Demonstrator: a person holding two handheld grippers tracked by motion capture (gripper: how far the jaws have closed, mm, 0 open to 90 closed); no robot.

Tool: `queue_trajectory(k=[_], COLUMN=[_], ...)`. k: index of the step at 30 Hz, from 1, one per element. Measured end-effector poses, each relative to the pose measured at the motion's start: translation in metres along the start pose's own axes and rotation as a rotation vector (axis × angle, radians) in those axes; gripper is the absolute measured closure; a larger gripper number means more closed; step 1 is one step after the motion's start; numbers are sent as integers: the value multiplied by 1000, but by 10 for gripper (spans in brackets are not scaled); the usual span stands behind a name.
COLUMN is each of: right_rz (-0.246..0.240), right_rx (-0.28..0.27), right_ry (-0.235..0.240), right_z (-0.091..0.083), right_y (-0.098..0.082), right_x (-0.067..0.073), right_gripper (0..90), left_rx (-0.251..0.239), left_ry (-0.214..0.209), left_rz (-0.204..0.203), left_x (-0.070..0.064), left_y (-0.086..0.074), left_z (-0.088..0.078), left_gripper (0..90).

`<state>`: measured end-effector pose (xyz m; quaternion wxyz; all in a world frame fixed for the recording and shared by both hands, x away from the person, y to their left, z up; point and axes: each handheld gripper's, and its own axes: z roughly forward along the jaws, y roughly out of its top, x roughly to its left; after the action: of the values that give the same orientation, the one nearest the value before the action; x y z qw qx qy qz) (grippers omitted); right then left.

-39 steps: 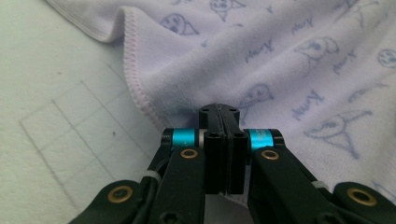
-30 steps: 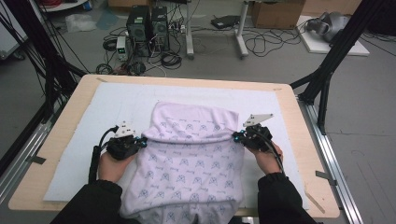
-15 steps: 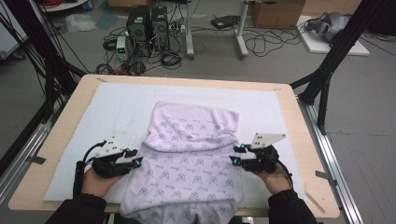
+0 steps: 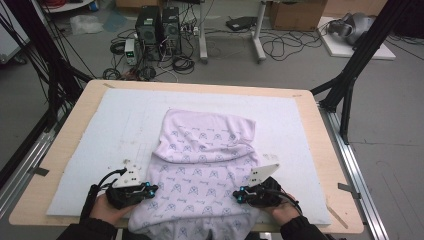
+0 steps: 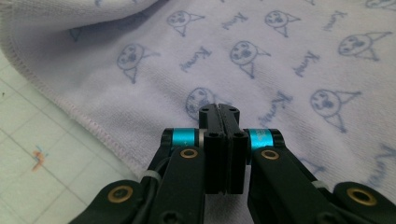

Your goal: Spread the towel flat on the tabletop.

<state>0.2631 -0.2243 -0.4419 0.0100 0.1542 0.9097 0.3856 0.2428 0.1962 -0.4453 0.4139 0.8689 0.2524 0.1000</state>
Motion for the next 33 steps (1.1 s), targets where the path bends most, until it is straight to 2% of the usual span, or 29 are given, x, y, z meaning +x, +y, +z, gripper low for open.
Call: queue_trajectory(k=[3, 5, 7, 9, 10, 11, 12, 13, 14, 16, 18, 19, 21, 22, 23, 24, 25, 29, 33], right_rz=[-16, -13, -13, -22, -40, -48, -33, -25, -30, -16, 0, 9, 21, 23, 8, 6, 12, -15, -32], right_rx=[9, 0, -20, -36, -57, -71, -88, -80, -62, -38, -13, -11, 12, 20, 14, 13, 14, 19, 21], right_ry=[14, 28, 58, 89, 92, 85, 76, 55, 22, -31, -52, -53, -69, -69, -70, -72, -50, -47, 0], right_z=[-3, -8, -15, -22, -27, -29, -32, -33, -33, -27, -19, -15, -7, -4, -4, -3, -3, -4, -6], right_y=[-1, -3, -5, -5, -5, -5, -3, -1, 1, 2, 2, 1, -1, -1, -1, -1, -1, -1, -2], right_x=[6, 11, 22, 33, 40, 41, 42, 39, 36, 23, 11, 5, -2, -3, -4, -3, -3, 1, 11], right_gripper=[881, 882, 882, 880, 851, 774, 728, 713, 702, 633, 617, 617, 640, 684, 736, 811, 866, 879, 881], left_rx=[0, 5, 0, -28, -41, -57, -60, -60, -64, -67, -47, -34, 4, 12, 1, 2, 0, 11, 9], left_ry=[-4, 10, 5, -7, -13, -17, -5, 7, 2, 2, 4, 1, -16, -22, -10, -16, -12, -9, -28], left_rz=[-3, -1, 5, 25, 30, 34, 34, 27, 24, 22, 28, 16, 18, 28, 32, 30, 24, 26, 29], left_x=[-6, -13, -25, -38, -41, -42, -41, -38, -33, -23, -17, -13, -9, -9, -10, -10, -11, -14, -21], left_y=[-6, -9, -12, -13, -12, -11, -8, -5, -2, 4, 8, 9, 9, 8, 8, 7, 7, 5, -2], left_z=[-8, -14, -23, -33, -36, -38, -38, -36, -33, -21, -10, -3, 7, 11, 10, 10, 10, 5, -6], left_gripper=[886, 886, 887, 884, 873, 838, 759, 703, 675, 652, 627, 627, 645, 719, 764, 841, 865, 883, 884])
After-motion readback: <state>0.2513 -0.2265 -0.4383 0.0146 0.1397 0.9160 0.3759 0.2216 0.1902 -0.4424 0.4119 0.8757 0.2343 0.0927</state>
